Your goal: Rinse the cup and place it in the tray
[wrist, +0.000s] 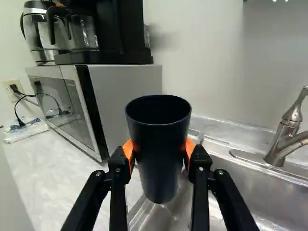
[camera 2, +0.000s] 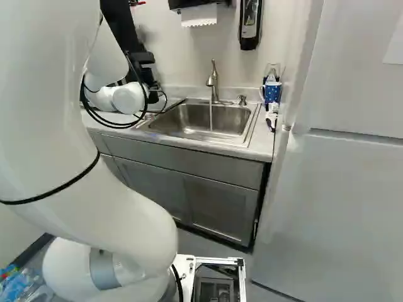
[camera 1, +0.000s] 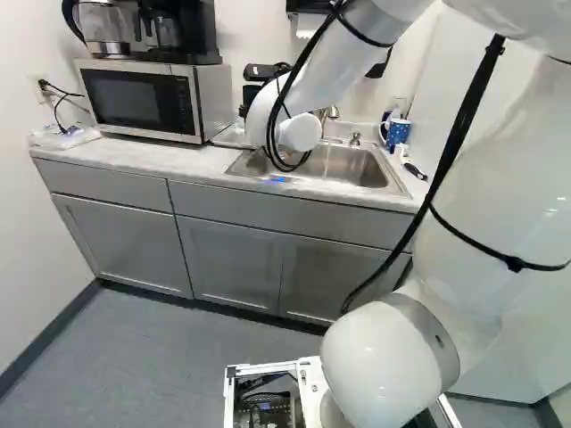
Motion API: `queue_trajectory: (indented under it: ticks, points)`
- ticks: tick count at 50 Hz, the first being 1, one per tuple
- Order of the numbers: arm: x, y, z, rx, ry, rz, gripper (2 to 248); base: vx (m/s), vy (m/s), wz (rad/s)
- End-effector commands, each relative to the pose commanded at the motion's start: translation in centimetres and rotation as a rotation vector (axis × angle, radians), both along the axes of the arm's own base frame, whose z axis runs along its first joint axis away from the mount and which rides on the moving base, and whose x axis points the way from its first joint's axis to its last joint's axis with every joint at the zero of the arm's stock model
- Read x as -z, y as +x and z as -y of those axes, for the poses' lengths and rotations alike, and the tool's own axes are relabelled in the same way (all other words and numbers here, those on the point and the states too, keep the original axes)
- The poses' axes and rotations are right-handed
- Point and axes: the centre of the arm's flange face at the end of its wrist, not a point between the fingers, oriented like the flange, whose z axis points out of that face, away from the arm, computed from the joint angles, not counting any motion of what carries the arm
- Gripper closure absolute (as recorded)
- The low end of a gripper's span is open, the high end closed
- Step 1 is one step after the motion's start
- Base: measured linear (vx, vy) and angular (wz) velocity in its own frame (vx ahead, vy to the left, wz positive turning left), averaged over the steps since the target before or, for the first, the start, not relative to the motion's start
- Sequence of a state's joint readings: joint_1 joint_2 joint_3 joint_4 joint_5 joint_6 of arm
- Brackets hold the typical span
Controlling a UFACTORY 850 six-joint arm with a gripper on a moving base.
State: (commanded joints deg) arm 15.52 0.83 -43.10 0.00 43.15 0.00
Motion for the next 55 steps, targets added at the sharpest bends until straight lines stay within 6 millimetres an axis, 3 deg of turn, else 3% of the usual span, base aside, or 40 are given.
queue_trajectory:
  ticks: [55]
  points:
    - [0.1,-0.7,8.1,0.165,0.0,0.001,129,0.0,0.0,0.0]
